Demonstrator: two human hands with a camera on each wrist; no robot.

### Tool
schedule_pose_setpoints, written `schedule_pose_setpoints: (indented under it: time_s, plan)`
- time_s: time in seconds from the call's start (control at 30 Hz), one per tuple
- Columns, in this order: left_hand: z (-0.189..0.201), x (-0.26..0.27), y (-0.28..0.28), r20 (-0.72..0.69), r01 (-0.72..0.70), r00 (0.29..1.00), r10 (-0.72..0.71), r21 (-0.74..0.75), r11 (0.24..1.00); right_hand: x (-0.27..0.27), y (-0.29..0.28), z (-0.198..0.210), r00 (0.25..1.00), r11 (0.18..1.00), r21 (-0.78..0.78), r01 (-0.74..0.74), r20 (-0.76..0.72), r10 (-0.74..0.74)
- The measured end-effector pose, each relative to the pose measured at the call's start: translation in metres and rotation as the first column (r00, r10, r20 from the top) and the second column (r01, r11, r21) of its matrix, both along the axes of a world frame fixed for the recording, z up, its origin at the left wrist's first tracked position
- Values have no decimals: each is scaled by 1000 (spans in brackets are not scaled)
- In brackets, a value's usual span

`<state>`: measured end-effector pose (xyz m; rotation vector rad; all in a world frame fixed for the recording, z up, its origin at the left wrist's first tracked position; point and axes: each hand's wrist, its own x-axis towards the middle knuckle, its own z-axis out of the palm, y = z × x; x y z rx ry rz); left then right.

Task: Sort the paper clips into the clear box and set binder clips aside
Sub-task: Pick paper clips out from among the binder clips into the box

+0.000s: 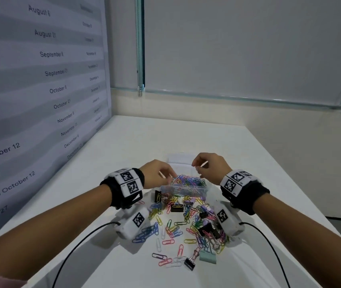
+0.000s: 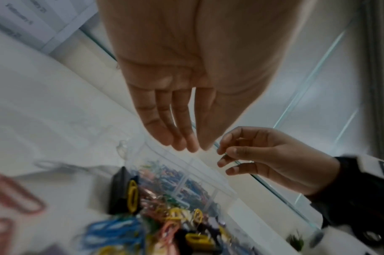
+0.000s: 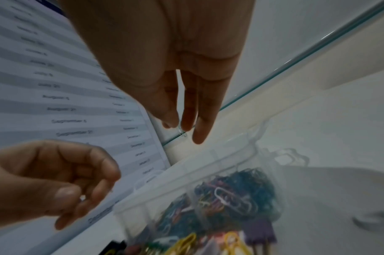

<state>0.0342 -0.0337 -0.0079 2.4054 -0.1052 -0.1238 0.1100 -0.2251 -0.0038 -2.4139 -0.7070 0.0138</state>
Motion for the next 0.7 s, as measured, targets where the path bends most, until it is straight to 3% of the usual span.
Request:
schedule_pose_setpoints:
  time_s: [0.13, 0.2, 0.33, 0.5, 0.7]
  plan:
    - [0, -28, 9, -203, 168, 972, -118, 253, 953, -24, 2, -4, 980, 976, -98, -196, -50, 192]
    - [-3, -41, 9, -294, 243, 946, -134, 374, 895, -42, 3, -7, 948, 926, -205, -317, -103, 302]
    - [-14, -58, 5, -357, 331, 919, -167, 470, 818, -73, 10, -14, 881, 788, -394, -474, -203, 428]
    - [-19, -63, 0, -342, 331, 924, -172, 489, 807, -87, 18, -21, 861, 666, -549, -505, -264, 435]
    - [-28, -62, -9, -212, 259, 961, -175, 482, 837, -91, 22, -25, 845, 714, -453, -534, -250, 473]
